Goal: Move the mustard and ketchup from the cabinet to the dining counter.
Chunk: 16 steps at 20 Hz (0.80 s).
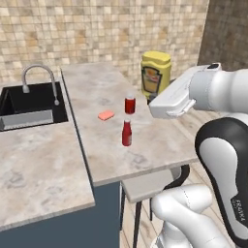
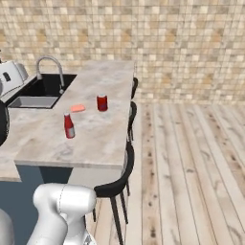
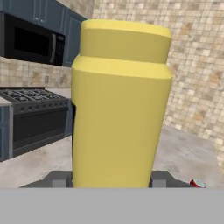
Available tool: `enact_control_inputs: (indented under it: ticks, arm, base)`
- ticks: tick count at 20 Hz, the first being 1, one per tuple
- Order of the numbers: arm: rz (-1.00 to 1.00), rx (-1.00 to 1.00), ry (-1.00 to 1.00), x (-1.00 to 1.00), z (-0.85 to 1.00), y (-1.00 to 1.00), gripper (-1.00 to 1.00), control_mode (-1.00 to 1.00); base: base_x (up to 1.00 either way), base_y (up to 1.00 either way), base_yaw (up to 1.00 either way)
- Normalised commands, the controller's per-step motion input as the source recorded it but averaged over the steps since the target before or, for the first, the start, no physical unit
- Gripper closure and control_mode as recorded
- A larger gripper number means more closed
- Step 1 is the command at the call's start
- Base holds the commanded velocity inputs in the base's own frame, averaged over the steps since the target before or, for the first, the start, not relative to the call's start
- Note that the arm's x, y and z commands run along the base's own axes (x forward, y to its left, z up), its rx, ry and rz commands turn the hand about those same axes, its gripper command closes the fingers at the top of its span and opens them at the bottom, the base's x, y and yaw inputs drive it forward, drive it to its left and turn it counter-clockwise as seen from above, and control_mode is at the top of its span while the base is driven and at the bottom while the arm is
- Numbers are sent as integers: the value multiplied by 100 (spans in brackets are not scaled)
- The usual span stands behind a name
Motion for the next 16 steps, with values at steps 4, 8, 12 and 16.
enact_control_inputs:
  ticks: [4, 8, 12, 16]
  arm:
    - [0, 0, 0, 0, 0, 0, 100, 100]
    - [0, 0, 0, 0, 0, 0, 100, 100]
    - [0, 0, 0, 0, 0, 0, 100, 100]
    - [0, 0, 0, 0, 0, 0, 100, 100]
  base:
    - [67, -28, 18]
    - [64, -25, 18]
    - [32, -16, 6]
    - [31, -11, 3]
